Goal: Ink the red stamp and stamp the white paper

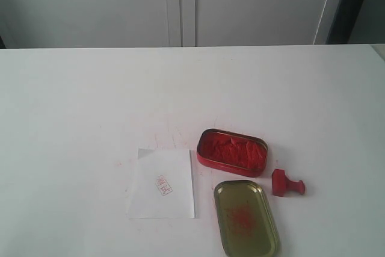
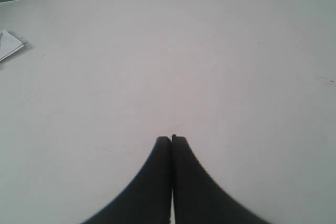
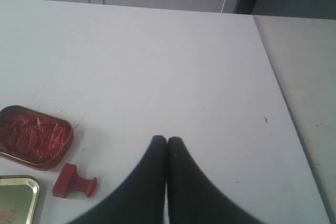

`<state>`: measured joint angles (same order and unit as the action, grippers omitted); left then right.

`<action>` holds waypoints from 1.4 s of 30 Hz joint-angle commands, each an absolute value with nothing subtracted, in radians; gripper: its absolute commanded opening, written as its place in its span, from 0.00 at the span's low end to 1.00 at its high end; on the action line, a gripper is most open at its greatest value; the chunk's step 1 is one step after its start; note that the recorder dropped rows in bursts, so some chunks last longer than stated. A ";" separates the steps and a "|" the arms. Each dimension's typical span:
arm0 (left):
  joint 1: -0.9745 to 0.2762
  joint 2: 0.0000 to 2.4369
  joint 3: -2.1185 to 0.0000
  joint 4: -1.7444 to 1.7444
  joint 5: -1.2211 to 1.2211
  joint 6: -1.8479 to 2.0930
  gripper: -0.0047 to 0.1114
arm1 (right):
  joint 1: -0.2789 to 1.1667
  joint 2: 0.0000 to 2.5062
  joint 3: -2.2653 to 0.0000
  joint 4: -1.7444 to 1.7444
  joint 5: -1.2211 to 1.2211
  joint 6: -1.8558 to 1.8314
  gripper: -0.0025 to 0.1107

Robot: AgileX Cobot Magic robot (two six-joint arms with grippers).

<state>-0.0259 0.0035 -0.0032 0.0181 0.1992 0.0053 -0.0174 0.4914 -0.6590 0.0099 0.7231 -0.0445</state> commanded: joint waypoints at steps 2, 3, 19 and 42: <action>-0.024 0.000 0.000 0.017 0.196 0.008 0.04 | -0.024 0.384 -0.660 -0.029 0.734 -0.039 0.02; -0.024 0.000 0.000 0.017 0.196 0.008 0.04 | -0.024 0.368 -0.660 -0.029 0.736 -0.039 0.02; -0.024 0.000 0.000 0.017 0.196 0.008 0.04 | -0.016 0.127 -0.544 0.011 0.670 -0.050 0.02; -0.024 0.000 0.000 0.017 0.196 0.008 0.04 | 0.039 0.113 -0.535 0.042 0.676 0.027 0.02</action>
